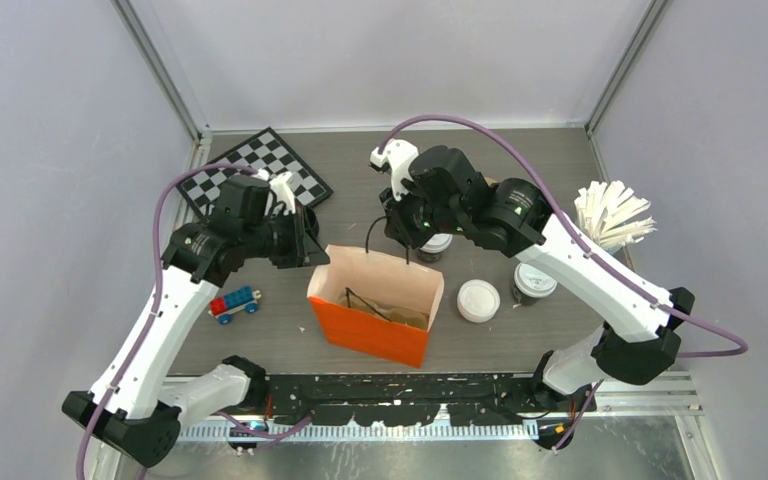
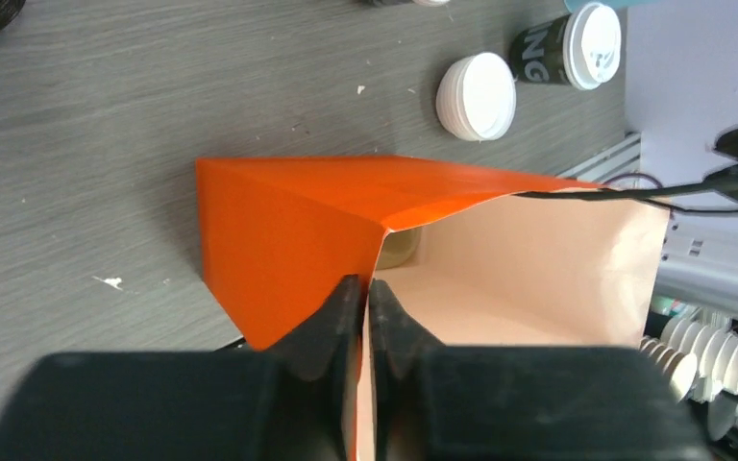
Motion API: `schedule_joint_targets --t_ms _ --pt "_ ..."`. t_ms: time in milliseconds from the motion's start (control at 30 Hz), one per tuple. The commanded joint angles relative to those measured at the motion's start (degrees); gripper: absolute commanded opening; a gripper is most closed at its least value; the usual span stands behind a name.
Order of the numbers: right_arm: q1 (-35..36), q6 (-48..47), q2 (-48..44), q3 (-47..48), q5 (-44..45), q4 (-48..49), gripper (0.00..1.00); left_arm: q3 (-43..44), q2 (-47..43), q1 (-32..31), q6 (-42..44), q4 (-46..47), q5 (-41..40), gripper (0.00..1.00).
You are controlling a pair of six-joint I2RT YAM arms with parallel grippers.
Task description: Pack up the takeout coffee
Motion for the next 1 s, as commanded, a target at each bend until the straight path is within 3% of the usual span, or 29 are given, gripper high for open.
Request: schedule_joint_targets --t_ms 0,100,200,300,333,467,633,667,867,967 --pt "-0.1 -2.8 1.1 5.8 -0.8 1.8 0.16 2.4 2.2 -0.6 2.8 4.2 -2.9 0.02" --pt "-0.3 -2.9 1.1 6.9 0.2 2.2 0.08 5.1 3.9 -0.6 4.9 5.1 -5.2 0.0" --pt "-0.5 -2.8 0.7 4.3 0.6 2.6 0.07 5.5 5.9 -0.6 5.6 5.5 -5.9 0.02" --pt "-0.6 -2.1 0.3 2.3 1.2 3.4 0.07 5.5 7.1 -0.6 6.2 5.4 -5.2 0.17" --pt "-0.6 -1.9 0.2 2.2 1.4 3.7 0.08 5.8 7.2 -0.6 6.4 5.4 -5.4 0.27" --pt "-0.7 0.9 0.7 3.1 5.1 4.2 0.31 9.6 8.2 -0.7 7.4 2.0 -7.9 0.54" --pt "-0.7 5.0 -1.0 4.4 7.0 3.1 0.79 15.6 10.3 -0.6 6.2 -7.1 -8.5 0.64" --pt "-0.7 6.0 -1.8 4.2 7.7 2.9 0.84 15.3 10.2 -0.6 6.0 -7.6 -7.4 0.66" --pt "-1.5 11.6 -7.7 3.3 12.4 -0.4 0.87 10.2 7.0 -0.6 4.1 -6.3 -6.9 0.71" --pt "-4.5 14.4 -8.6 3.4 12.8 -3.6 0.87 8.8 6.4 -0.6 3.6 -5.1 -6.8 0.81"
